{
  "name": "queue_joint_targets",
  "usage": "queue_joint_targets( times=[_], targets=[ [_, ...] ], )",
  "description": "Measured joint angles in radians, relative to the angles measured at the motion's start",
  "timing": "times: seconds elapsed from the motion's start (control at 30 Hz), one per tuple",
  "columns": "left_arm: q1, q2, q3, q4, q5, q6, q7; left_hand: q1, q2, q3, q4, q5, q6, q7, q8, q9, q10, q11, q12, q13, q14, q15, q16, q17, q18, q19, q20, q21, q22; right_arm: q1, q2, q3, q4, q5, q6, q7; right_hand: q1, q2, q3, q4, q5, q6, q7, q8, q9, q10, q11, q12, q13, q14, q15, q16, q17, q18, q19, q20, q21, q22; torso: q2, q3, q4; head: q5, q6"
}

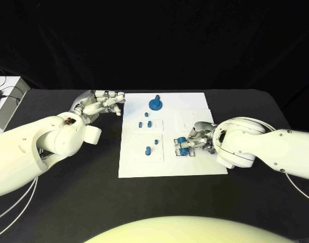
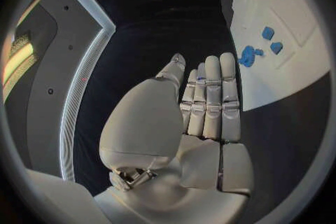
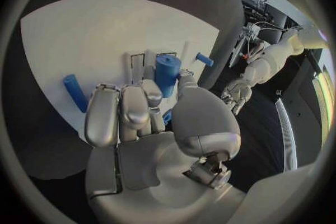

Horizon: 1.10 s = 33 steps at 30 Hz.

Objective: Assemble the parts on the task board

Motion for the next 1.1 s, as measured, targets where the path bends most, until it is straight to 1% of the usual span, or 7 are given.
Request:
queue_joint_targets(
  times=[0.2,0.33,0.43,0.53,0.63,0.9,1.1],
  targets=[
    [0.0,0.0,0.0,0.0,0.0,0.0,0.0,0.0,0.0,0.0,0.0,0.0,0.0,0.0,0.0,0.0,0.0,0.0,0.0,0.0,0.0,0.0,0.0,0.0,0.0,0.0,0.0,0.0,0.0,0.0,0.005,0.0,-0.007,0.0,-0.001,0.0,0.0,0.0,0.0,0.0,-0.02,0.0,0.0,0.0,0.0,0.001,0.001,0.0,-0.001,0.0,0.0,0.0,0.0,0.0,0.0,0.0,0.0,0.0,0.0,-0.0006,0.0003,0.0,0.0],
    [0.0,0.0,0.0,0.0,0.0,0.0,-0.001,0.0,0.0,-0.003,0.003,0.0,0.0,0.0,0.0,0.0,0.0,0.0,0.0,0.0,0.0,0.0,0.0,0.0,0.0,0.004,-0.004,0.0,0.002,-0.001,0.008,0.0,-0.013,-0.001,-0.004,0.001,-0.024,-0.011,0.014,-0.003,-0.125,0.0,0.0,0.002,0.0,-0.003,-0.003,0.0,-0.001,0.0,0.0,0.0,0.0,0.0,0.0,0.0,0.0,0.0,0.0,-0.0007,0.0004,0.0,0.0],
    [0.0,0.0,0.0,0.0,0.0,0.0,-0.001,0.0,0.0,-0.003,0.003,0.0,0.0,0.0,0.0,0.0,0.0,0.0,0.0,0.0,0.0,0.0,0.0,0.0,0.0,0.004,-0.004,0.0,0.002,-0.001,0.011,-0.001,-0.02,-0.001,-0.007,0.001,-0.05,-0.05,0.047,0.056,-0.227,0.005,-0.006,0.002,-0.004,-0.006,-0.007,0.0,-0.002,0.0,0.0,-0.004,-0.001,0.0,0.0,0.0,0.0,0.001,0.0,-0.0007,0.0004,0.0,0.0],
    [0.0,0.0,0.0,0.0,0.0,0.0,-0.001,0.0,0.0,-0.003,0.003,0.0,0.0,0.0,0.0,0.0,0.0,0.0,0.0,0.0,0.0,0.0,0.0,0.0,0.0,0.004,-0.004,0.0,0.002,-0.002,0.013,-0.001,-0.024,-0.001,-0.01,0.0,-0.059,-0.128,0.117,0.142,-0.301,0.009,-0.002,0.003,-0.009,-0.01,-0.005,-0.004,-0.003,0.0,0.0,-0.004,-0.001,0.0,0.0,0.0,0.0,0.001,0.0,-0.0008,0.0004,0.001,-0.001],
    [0.0,0.0,0.0,0.0,0.0,0.0,-0.001,0.0,0.0,-0.003,0.003,0.0,0.0,0.0,0.0,0.0,0.0,0.0,0.0,0.0,0.0,0.0,0.0,0.0,0.0,0.004,-0.004,0.0,0.002,-0.002,0.015,-0.002,-0.026,-0.001,-0.015,0.0,-0.088,-0.16,0.136,0.162,-0.348,0.007,0.0,0.002,-0.009,-0.011,-0.006,-0.004,-0.004,0.0,0.0,-0.004,-0.001,0.0,0.0,0.0,0.0,0.001,0.0,-0.0008,0.0004,0.001,-0.001],
    [0.0,0.0,0.0,0.0,0.0,0.0,-0.001,0.0,0.0,-0.003,0.003,0.0,0.0,0.0,0.0,0.0,0.0,0.0,0.0,0.0,0.0,0.0,0.0,0.0,0.0,0.004,-0.004,0.0,0.002,-0.004,0.015,-0.002,-0.026,-0.001,-0.029,-0.001,-0.135,-0.207,0.132,0.169,-0.393,0.007,0.0,-0.004,-0.013,-0.012,-0.005,-0.004,-0.005,0.0,0.0,-0.004,-0.001,0.0,0.0,0.0,-0.004,0.001,-0.001,-0.0007,0.0004,0.002,-0.002],
    [0.0,-0.001,0.0,0.0,0.0,0.0,-0.001,0.0,0.0,-0.003,0.003,0.0,0.0,0.0,0.0,0.0,0.0,0.0,0.0,0.0,0.0,0.0,0.0,0.0,0.0,0.004,-0.004,0.0,0.001,-0.006,0.007,-0.002,-0.016,-0.001,-0.038,-0.001,-0.136,-0.208,0.132,0.169,-0.393,0.006,0.001,-0.007,-0.013,-0.012,-0.005,-0.004,-0.006,0.0,0.0,-0.004,-0.001,0.0,0.0,0.0,-0.004,0.0,-0.001,-0.0005,0.0004,0.002,-0.002]
  ],
)
